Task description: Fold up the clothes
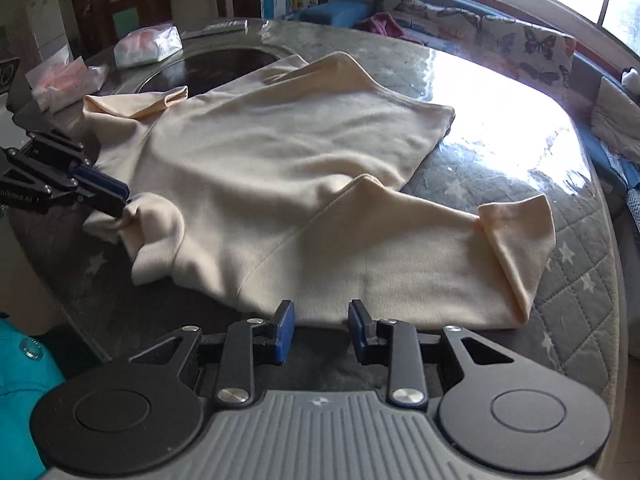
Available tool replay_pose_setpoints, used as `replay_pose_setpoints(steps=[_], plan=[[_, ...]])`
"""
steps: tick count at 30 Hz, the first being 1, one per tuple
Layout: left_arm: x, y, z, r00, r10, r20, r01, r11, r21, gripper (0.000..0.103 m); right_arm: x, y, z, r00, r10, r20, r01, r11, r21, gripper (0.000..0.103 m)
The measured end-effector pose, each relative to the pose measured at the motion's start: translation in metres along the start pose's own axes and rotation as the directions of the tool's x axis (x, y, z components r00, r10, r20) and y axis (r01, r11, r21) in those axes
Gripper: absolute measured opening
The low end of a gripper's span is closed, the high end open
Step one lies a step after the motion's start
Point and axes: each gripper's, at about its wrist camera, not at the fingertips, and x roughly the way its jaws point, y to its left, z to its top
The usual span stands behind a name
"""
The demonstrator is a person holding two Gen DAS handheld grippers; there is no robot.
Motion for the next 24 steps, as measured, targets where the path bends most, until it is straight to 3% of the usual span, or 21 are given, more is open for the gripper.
replay_pose_setpoints(steps=[2, 4, 10, 12, 14, 16, 21, 24], plan=[[-0.005, 0.008, 0.015, 0.999, 0.032, 0.043, -0.032, 0.999, -0.001, 0.014, -0.008, -0.008, 0.008, 1.000, 0.013, 0.023, -0.013, 1.000, 0.025, 0.029], [-0.006, 0.022, 0.034, 0.990, 0.114, 0.082, -0.112, 0.993, -0.027, 0.014, -0.009, -0.019, 0.019, 0.998, -0.005, 0.056, 0.002, 0.999, 0.045, 0.029], [0.017, 0.080, 0.094, 0.923, 0.366, 0.117, -0.347, 0.925, -0.154, 0.014, 0.010, -0.055, 0.061, 0.989, -0.057, 0.135, 0.041, 0.992, 0.117, 0.029], [0.033, 0.094, 0.109, 0.914, 0.389, 0.114, -0.372, 0.917, -0.145, 0.018, 0.024, -0.071, 0.080, 0.986, -0.061, 0.154, 0.037, 0.987, 0.154, 0.029], [0.050, 0.106, 0.124, 0.906, 0.408, 0.112, -0.393, 0.910, -0.134, 0.034, 0.037, -0.080, 0.094, 0.985, -0.066, 0.161, 0.039, 0.985, 0.169, 0.029], [0.068, 0.118, 0.134, 0.906, 0.412, 0.101, -0.398, 0.908, -0.132, 0.039, 0.052, -0.090, 0.108, 0.985, -0.068, 0.160, 0.037, 0.981, 0.188, 0.031], [0.107, 0.137, 0.148, 0.909, 0.412, 0.069, -0.401, 0.907, -0.127, 0.039, 0.085, -0.108, 0.130, 0.987, -0.061, 0.152, 0.026, 0.974, 0.226, 0.031], [0.122, 0.145, 0.148, 0.915, 0.401, 0.048, -0.392, 0.910, -0.138, 0.033, 0.101, -0.114, 0.137, 0.987, -0.058, 0.150, 0.018, 0.968, 0.250, 0.031]])
